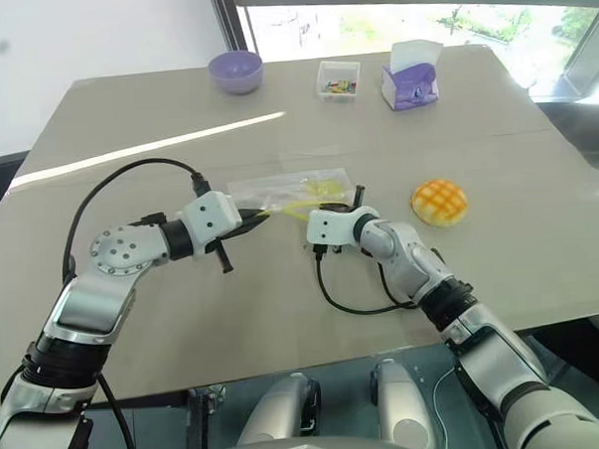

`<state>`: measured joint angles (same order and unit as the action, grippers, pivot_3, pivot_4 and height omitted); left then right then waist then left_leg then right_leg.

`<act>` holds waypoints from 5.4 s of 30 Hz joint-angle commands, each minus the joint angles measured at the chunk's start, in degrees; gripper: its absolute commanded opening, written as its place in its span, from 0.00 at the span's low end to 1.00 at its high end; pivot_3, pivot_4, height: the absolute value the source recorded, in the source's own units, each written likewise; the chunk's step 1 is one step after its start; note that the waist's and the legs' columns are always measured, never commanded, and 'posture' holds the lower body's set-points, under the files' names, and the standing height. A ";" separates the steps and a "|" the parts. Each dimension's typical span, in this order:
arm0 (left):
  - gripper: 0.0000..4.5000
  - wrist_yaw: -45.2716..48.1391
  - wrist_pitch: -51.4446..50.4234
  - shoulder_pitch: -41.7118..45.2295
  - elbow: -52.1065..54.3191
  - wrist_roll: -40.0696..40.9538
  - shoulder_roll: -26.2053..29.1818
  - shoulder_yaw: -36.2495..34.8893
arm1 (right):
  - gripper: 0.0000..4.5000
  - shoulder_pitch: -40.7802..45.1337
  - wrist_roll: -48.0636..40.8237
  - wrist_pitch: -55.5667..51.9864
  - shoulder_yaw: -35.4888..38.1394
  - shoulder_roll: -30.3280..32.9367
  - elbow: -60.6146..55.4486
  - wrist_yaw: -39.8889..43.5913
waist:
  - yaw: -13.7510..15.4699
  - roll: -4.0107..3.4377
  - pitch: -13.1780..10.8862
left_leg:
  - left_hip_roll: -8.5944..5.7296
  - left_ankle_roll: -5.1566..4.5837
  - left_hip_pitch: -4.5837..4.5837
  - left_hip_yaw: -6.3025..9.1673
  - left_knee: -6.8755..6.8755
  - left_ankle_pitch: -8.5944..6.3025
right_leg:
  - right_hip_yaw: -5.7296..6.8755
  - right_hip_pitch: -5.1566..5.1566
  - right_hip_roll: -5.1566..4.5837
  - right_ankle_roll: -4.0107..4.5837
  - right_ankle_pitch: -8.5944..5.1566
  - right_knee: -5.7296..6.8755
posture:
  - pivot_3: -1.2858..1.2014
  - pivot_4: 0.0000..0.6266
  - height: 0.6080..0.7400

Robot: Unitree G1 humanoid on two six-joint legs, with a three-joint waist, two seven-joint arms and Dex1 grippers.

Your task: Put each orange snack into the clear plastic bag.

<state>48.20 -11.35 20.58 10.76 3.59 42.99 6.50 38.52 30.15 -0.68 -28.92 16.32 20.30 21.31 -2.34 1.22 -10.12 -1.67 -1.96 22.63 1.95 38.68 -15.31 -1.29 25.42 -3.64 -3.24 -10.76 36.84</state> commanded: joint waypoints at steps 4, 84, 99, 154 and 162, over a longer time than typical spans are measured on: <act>0.00 -1.58 -1.50 0.64 2.03 -0.16 -0.53 -1.72 | 0.68 0.23 1.40 -0.91 1.51 1.35 -1.96 0.46 | 0.04 0.00 0.00 | 0.00 0.01 0.00 0.00 0.00 0.00 | 0.00 0.00 0.00 0.00 0.00 -0.01 | 0.52 0.24 1.00; 0.00 -6.95 -15.05 10.12 -2.25 -4.13 -6.46 -0.80 | 0.22 -19.21 -40.17 -24.63 26.36 16.85 -43.43 21.03 | 1.42 -0.02 -0.02 | 0.12 -0.13 -0.53 0.08 0.20 -0.08 | 0.15 -0.73 0.04 -0.04 -0.03 -0.12 | 0.52 0.24 1.00; 0.00 -5.65 -10.09 7.16 2.74 -4.16 -6.32 0.25 | 0.22 -7.33 -35.88 -20.26 16.13 9.87 -29.59 20.75 | 1.52 -0.02 -0.03 | 0.13 -0.13 -0.49 0.06 0.20 -0.08 | 0.14 -0.68 0.02 -0.03 -0.02 -0.15 | 0.52 0.24 1.00; 0.00 -6.50 -10.42 7.31 -0.36 -0.83 -6.72 -3.12 | 1.00 -12.70 -21.68 -7.09 13.40 16.89 -30.61 20.19 | 1.55 -0.04 -0.05 | 0.14 -0.14 -0.42 0.06 0.08 -0.09 | 0.19 -0.67 0.00 -0.03 -0.02 -0.36 | 0.52 0.24 1.00; 0.00 -6.47 -12.16 8.58 0.58 0.60 -6.48 -3.48 | 1.00 -13.40 -18.16 -6.75 11.44 17.12 -27.77 20.24 | 1.55 -0.04 -0.05 | 0.17 -0.14 -0.42 0.06 0.08 -0.09 | 0.19 -0.67 0.03 -0.03 -0.02 -0.36 | 0.52 0.24 1.00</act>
<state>41.78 -23.56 28.23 8.51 3.65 36.15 4.52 25.36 11.56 -7.55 -17.80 33.36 -7.32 42.04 -0.79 1.18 -10.17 -1.51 -2.11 22.20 2.01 38.76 -15.40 -1.09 24.75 -3.61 -3.27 -10.78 36.48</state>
